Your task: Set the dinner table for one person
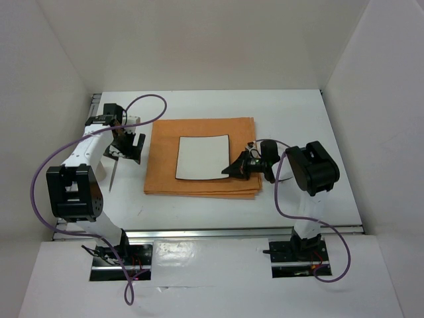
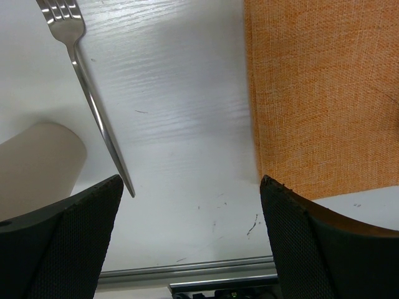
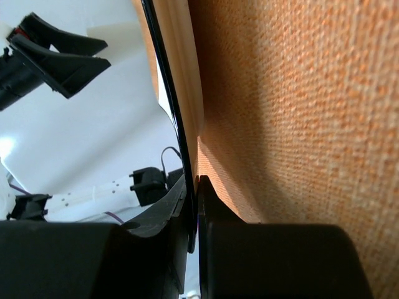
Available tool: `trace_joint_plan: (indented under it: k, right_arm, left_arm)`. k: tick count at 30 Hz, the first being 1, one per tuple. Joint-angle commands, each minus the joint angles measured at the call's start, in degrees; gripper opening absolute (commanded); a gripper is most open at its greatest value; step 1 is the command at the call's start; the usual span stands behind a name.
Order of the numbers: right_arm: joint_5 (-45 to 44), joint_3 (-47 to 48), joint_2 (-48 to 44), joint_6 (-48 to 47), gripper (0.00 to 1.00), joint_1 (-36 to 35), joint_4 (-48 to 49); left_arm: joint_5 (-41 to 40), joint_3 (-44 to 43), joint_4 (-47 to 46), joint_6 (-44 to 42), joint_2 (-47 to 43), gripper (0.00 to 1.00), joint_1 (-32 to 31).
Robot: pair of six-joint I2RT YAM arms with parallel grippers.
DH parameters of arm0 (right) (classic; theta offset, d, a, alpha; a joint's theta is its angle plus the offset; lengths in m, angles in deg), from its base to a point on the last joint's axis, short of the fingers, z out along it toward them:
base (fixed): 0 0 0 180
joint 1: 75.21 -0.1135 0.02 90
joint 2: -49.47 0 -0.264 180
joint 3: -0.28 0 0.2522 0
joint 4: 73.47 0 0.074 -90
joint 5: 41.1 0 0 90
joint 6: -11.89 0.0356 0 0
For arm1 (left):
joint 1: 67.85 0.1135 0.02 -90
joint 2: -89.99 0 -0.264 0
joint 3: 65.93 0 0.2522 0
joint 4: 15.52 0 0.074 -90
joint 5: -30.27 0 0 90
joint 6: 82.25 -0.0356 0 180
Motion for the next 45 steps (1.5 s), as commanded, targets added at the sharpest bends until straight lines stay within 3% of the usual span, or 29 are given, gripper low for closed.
trace_joint_plan:
  k: [1,5,9,23,29,31,33,42,45]
  right_arm:
    - [5.4,2.79,1.62,-3.14,0.0,0.51,0.91]
    - [6.19,2.79,3.3,-3.14,0.0,0.51,1.79]
    - [5.66,9.01,4.62,-7.52,0.0,1.03,-7.08]
    - [3.11,6.04,3.04,-8.5,0.01,1.03,-16.57]
    - [1.53,8.41,1.82,-11.83,0.21,1.03,-23.77]
    - [0.75,8.41,1.2,-11.84,0.36,1.03,-25.54]
    - [-0.66,8.41,-0.47,-12.54,0.38,1.03,-27.56]
    - [-4.44,11.57,-1.7,-16.5,0.4,-1.25,-35.91]
    - [-7.87,13.24,-3.28,-18.17,0.31,-2.74,-39.86]
  left_arm:
    - [1.23,0.36,-0.08,-1.36,-2.32,0.96,0.34]
    - [1.23,0.36,-0.08,-1.36,-2.32,0.96,0.34]
    - [1.75,0.36,-0.08,-1.36,-2.32,0.96,0.34]
    - [1.75,0.36,-0.08,-1.36,-2.32,0.96,0.87]
    - [2.28,0.36,-0.08,-1.36,-2.32,0.96,0.87]
    - [2.28,0.36,-0.08,-1.89,-2.85,0.96,0.87]
    - [2.28,0.36,-0.08,-1.89,-2.85,0.96,0.87]
    - [2.81,0.36,-0.08,-1.89,-2.85,0.96,1.39]
    - [2.81,0.36,-0.08,-1.89,-2.85,0.96,1.39]
